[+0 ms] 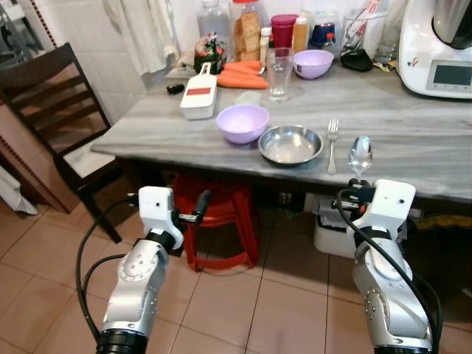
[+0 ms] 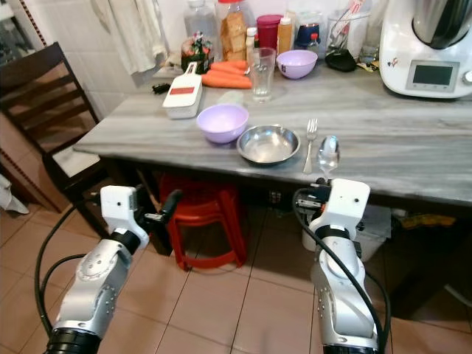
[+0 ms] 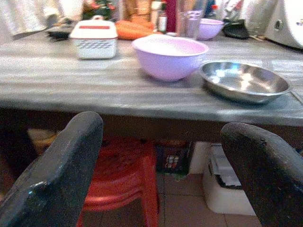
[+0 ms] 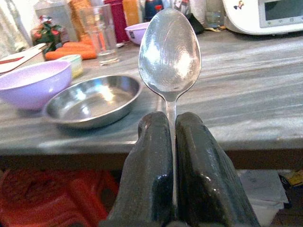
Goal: Setting the table
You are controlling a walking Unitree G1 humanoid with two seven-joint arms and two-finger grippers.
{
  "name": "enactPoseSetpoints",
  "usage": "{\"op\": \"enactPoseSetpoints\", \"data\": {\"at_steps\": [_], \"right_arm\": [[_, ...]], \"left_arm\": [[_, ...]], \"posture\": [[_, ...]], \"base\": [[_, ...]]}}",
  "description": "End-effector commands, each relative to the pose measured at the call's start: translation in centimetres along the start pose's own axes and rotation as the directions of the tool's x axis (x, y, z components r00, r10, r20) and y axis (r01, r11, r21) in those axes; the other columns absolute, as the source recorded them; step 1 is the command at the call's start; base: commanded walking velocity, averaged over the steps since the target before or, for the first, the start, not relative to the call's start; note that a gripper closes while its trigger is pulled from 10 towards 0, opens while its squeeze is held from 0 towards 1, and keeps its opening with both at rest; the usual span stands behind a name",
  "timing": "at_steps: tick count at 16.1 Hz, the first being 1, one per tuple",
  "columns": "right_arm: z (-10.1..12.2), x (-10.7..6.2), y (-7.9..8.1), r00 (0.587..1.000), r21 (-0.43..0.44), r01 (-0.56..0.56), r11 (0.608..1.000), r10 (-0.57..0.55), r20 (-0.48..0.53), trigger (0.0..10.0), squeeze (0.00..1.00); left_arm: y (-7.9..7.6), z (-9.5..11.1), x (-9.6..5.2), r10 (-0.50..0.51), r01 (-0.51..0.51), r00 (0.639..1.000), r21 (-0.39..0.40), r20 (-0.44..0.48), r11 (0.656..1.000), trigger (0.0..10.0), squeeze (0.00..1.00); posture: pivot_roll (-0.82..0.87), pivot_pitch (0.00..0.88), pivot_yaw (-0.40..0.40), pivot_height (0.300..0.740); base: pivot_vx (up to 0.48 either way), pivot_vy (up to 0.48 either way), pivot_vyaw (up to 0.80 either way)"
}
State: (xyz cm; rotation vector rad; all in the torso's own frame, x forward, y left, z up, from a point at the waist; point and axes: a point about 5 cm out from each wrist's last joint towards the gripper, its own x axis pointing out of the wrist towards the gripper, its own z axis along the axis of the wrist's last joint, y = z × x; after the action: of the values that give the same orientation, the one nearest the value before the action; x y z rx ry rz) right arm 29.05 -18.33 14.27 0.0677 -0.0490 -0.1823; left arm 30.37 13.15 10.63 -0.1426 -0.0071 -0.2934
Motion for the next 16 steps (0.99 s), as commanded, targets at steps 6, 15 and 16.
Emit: {"op": "enactPoseSetpoints", "data": {"at_steps": [6, 15, 16], "right_arm": [[0.57, 0.22, -0.32, 1.000, 0.007, 0.012, 1.000, -0.013, 0.017, 10.0, 0.00], [0.55, 0.35, -0.23, 1.000, 0.013, 0.013, 1.000, -0.013, 0.013, 10.0, 0.00], [0.56, 0.34, -0.26, 1.000, 0.013, 0.013, 1.000, -0.013, 0.013, 10.0, 0.00]], "left_arm": [[-0.36, 0.71, 0.34, -0.017, 0.017, 1.000, 0.012, 0.005, 1.000, 10.0, 0.00], [-0.45, 0.57, -0.05, -0.024, 0.024, 1.000, 0.012, -0.003, 1.000, 10.0, 0.00], [-0.47, 0.53, -0.13, -0.027, 0.027, 1.000, 0.014, -0.004, 1.000, 10.0, 0.00]], "posture": [[-0.12, 0.032, 0.094, 0.740], [-0.12, 0.032, 0.089, 0.740], [-0.12, 0.035, 0.088, 0.740]], "base": [[0.351, 0.000, -0.34], [0.351, 0.000, 0.00], [0.349, 0.000, 0.00]]}}
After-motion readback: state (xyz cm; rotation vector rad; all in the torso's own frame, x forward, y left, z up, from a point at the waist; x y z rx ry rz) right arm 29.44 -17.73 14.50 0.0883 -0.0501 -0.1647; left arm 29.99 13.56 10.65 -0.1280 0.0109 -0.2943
